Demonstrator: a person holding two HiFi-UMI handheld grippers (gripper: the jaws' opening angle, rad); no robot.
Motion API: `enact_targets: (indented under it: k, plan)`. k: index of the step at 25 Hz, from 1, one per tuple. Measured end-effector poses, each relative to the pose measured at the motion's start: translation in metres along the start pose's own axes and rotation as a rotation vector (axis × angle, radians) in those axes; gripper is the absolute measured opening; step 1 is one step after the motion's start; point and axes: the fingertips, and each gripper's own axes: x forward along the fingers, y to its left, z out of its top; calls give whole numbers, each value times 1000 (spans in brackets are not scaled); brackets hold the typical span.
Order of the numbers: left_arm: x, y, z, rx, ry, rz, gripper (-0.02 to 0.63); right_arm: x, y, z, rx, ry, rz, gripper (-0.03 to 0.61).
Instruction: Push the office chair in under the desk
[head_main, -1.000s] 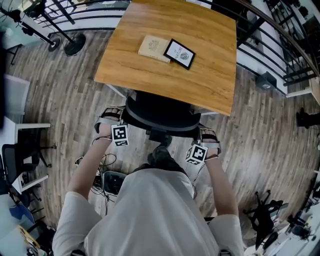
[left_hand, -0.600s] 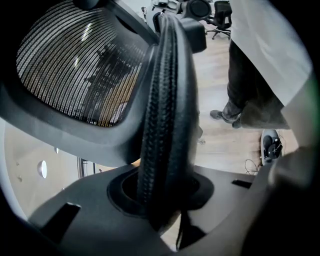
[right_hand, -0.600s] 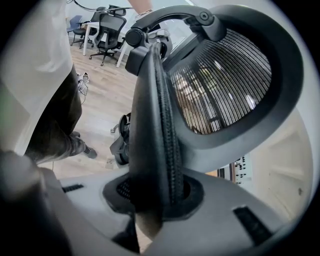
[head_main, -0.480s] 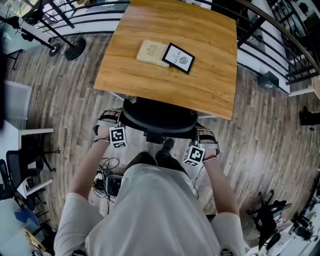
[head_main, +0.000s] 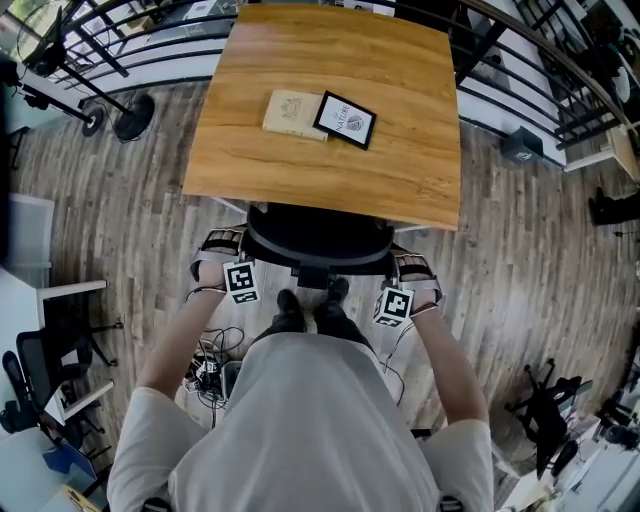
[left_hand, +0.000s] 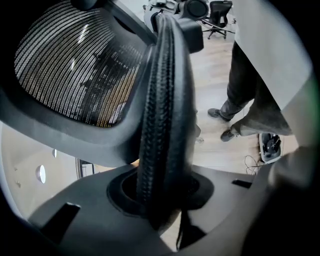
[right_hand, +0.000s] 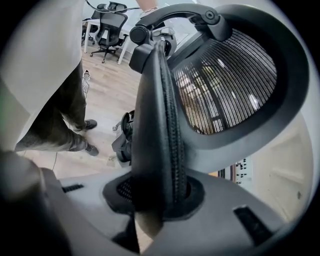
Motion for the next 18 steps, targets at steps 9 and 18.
enact_targets:
  k: [9, 18]
  plan:
    - [-4, -1, -21, -40, -6, -36, 147, -2, 6, -14, 29, 105, 82, 102]
    - [-28, 2, -33, -73, -54, -67, 199, -27, 3, -19, 99, 143, 128, 149]
